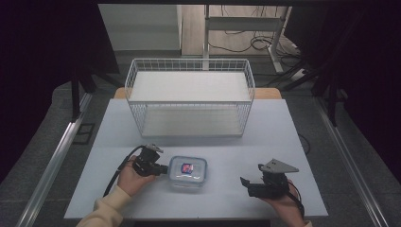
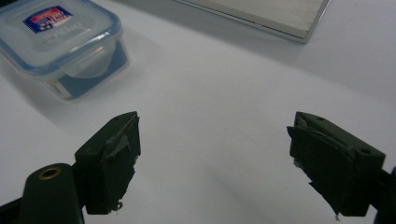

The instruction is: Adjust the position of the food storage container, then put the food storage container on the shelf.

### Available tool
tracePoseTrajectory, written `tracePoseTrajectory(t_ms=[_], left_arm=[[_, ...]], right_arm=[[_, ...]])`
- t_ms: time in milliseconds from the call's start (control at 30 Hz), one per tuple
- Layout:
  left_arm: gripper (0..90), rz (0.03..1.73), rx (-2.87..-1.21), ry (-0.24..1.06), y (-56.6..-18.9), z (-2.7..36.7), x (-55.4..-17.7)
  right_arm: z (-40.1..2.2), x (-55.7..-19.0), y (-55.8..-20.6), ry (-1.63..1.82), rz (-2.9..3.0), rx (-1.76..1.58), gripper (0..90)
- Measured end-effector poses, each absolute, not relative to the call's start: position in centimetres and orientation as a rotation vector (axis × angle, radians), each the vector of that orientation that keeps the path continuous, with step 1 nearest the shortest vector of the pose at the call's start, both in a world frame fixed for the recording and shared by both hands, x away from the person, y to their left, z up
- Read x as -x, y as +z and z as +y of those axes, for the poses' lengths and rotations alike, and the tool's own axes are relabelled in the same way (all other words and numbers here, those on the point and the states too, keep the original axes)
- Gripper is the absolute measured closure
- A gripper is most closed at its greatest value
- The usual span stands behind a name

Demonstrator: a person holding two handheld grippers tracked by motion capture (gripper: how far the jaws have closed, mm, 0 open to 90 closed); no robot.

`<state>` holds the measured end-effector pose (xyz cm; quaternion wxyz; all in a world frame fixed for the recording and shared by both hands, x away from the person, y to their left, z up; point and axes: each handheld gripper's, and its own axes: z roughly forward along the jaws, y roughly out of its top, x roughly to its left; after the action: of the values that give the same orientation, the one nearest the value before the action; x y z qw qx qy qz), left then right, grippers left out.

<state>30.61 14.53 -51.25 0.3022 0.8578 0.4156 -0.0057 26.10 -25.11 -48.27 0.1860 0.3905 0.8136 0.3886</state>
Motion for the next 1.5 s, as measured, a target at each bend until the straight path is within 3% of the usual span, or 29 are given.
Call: tracePoseTrajectory(t_ms=[333, 533, 667, 800, 900, 1500], left_arm=[[89.9, 1.086, -2.272, 0.005, -50.9, 14.2, -30.6], [89.2, 1.108, -2.190, 0.153, -49.6, 16.7, -29.7], [78.7, 1.138, -2.093, 0.215, -48.8, 18.3, -28.4], [38.2, 1.243, -2.009, 0.306, -48.4, 19.4, -27.5], [23.9, 1.262, -1.977, 0.259, -48.2, 19.9, -27.2], [19.1, 1.241, -1.953, 0.218, -48.3, 20.0, -26.6]], right_arm=[[-25.0, -26.0, -48.3, 1.115, 2.298, -1.091, 16.4], [-25.0, -26.0, -48.2, 1.164, 2.298, -1.089, 16.2], [-24.9, -26.2, -48.4, 1.166, 2.298, -1.102, 16.2], [-24.9, -26.3, -48.5, 1.158, 2.301, -1.105, 16.2], [-25.0, -26.4, -48.6, 1.172, 2.292, -1.129, 16.1], [-24.9, -26.6, -48.6, 1.193, 2.290, -1.145, 16.0]])
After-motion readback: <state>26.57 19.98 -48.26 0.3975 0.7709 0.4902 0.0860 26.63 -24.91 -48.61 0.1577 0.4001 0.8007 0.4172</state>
